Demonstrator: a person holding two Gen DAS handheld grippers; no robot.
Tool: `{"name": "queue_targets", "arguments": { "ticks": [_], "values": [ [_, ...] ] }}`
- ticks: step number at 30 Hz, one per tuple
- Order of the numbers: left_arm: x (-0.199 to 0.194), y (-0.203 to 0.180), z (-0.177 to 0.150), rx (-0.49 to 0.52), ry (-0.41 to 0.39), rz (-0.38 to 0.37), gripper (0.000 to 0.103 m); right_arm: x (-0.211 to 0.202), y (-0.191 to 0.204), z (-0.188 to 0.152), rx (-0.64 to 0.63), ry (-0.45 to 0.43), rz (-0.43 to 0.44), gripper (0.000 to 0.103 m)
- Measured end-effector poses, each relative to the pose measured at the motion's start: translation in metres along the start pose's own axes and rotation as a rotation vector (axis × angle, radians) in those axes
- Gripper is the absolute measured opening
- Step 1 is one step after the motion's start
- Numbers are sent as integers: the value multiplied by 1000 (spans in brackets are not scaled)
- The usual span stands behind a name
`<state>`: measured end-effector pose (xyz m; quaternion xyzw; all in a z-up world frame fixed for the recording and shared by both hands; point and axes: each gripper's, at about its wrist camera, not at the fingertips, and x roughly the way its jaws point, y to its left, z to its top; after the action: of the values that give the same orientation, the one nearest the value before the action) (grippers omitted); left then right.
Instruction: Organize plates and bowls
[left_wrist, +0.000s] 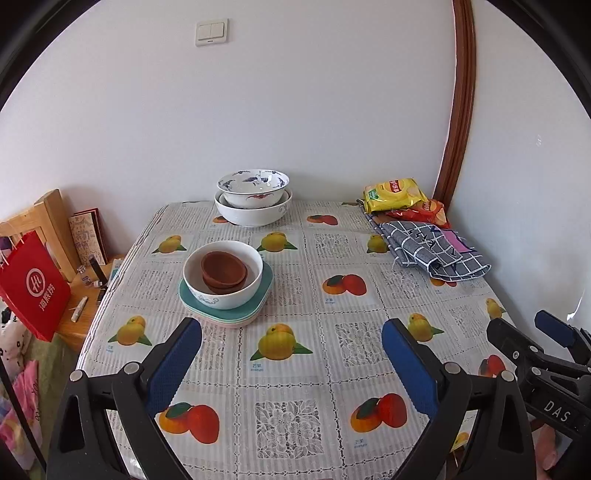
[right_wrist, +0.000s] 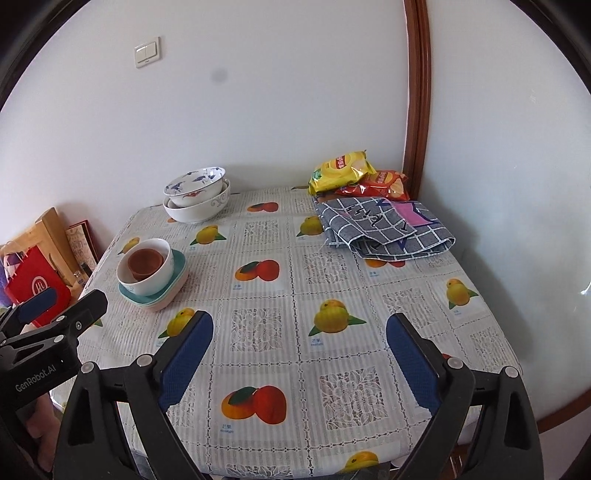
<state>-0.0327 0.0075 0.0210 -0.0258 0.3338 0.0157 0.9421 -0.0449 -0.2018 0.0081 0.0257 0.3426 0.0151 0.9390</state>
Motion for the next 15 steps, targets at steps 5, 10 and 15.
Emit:
{"name": "queue_targets", "arguments": {
  "ticks": [5,10,15],
  "values": [
    [-3,-3,-1,6,2,-5,100,0,0,-3,-2,4,-2,94],
    [-6,-6,0,9,-9,-7,100,-1,-3,-4,8,6,-3,94],
    [-6,-6,1,5,-7,-3,100,-2,-4,-4,14,2,-5,94]
  ]
}}
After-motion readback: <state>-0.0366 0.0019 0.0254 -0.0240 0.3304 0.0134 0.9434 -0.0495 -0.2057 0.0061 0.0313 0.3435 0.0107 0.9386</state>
